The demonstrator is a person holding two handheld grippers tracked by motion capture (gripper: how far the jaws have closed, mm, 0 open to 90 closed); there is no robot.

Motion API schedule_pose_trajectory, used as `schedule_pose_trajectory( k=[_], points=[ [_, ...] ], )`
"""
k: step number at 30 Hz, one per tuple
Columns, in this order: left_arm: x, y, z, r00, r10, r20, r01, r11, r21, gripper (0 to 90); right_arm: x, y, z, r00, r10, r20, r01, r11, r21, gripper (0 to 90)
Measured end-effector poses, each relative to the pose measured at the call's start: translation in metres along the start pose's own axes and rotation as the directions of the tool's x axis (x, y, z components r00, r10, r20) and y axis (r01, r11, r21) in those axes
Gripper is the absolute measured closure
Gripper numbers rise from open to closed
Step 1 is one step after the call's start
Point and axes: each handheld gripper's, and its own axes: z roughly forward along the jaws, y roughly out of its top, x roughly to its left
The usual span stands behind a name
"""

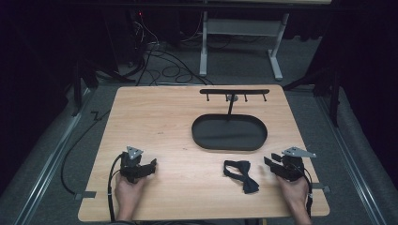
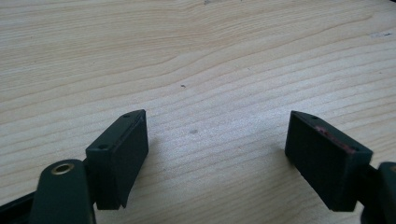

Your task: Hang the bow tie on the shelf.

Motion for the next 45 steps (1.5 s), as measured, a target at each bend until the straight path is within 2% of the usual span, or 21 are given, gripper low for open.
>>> schedule_pose_trajectory(
  k=[7,10,18,19,22,23,25,30,38,39,41,45],
  points=[
    [0.000,0.000,0.000,1.0000,0.000,0.001,0.000,1.0000,0.000,21.8,0.008,0.005,-0.008,0.9991,-0.007,-0.043,0.006,0.9996,-0.027,60.1],
    [0.000,0.000,0.000,1.0000,0.000,0.001,0.000,1.0000,0.000,21.8,0.013,0.011,-0.012,0.9976,-0.010,-0.069,0.007,0.9985,-0.054,60.3],
    [0.000,0.000,0.000,1.0000,-0.001,0.001,0.001,1.0000,0.000,21.8,0.025,0.018,-0.017,0.9928,-0.026,-0.117,0.019,0.9980,-0.059,60.5],
    [0.000,0.000,0.000,1.0000,0.000,0.001,0.000,1.0000,0.000,21.8,0.028,0.020,-0.016,0.9904,-0.041,-0.132,0.033,0.9975,-0.063,60.5],
    [0.000,0.000,0.000,1.0000,0.000,0.000,0.000,1.0000,0.000,21.7,0.031,0.022,-0.014,0.9884,-0.040,-0.147,0.032,0.9979,-0.057,60.5],
    [0.000,0.000,0.000,1.0000,0.000,0.000,0.000,1.0000,0.000,21.8,0.035,0.024,-0.009,0.9871,-0.037,-0.156,0.032,0.9989,-0.035,60.3],
    [0.000,0.000,0.000,1.0000,0.000,0.000,0.000,1.0000,0.000,21.8,0.037,0.025,-0.006,0.9865,-0.041,-0.159,0.037,0.9990,-0.025,60.3],
    [0.000,0.000,0.000,1.0000,0.000,0.001,0.000,1.0000,0.000,21.7,0.050,0.029,0.007,0.9763,-0.069,-0.205,0.069,0.9976,-0.005,59.6],
    [0.000,0.000,0.000,1.0000,0.000,0.000,0.000,1.0000,0.000,21.8,0.060,0.036,0.013,0.9679,-0.092,-0.234,0.097,0.9952,0.010,59.0],
    [0.000,0.000,0.000,1.0000,0.000,0.000,0.000,1.0000,0.000,21.8,0.064,0.037,0.017,0.9633,-0.103,-0.248,0.111,0.9936,0.019,58.8],
    [0.000,0.000,0.000,1.0000,0.000,0.000,0.000,1.0000,0.000,21.8,0.068,0.038,0.021,0.9594,-0.118,-0.256,0.129,0.9914,0.025,58.7],
    [0.000,0.000,0.000,1.0000,0.001,0.001,-0.001,1.0000,0.000,21.8,0.074,0.039,0.028,0.9553,-0.126,-0.267,0.143,0.9886,0.047,58.5]
  ],
)
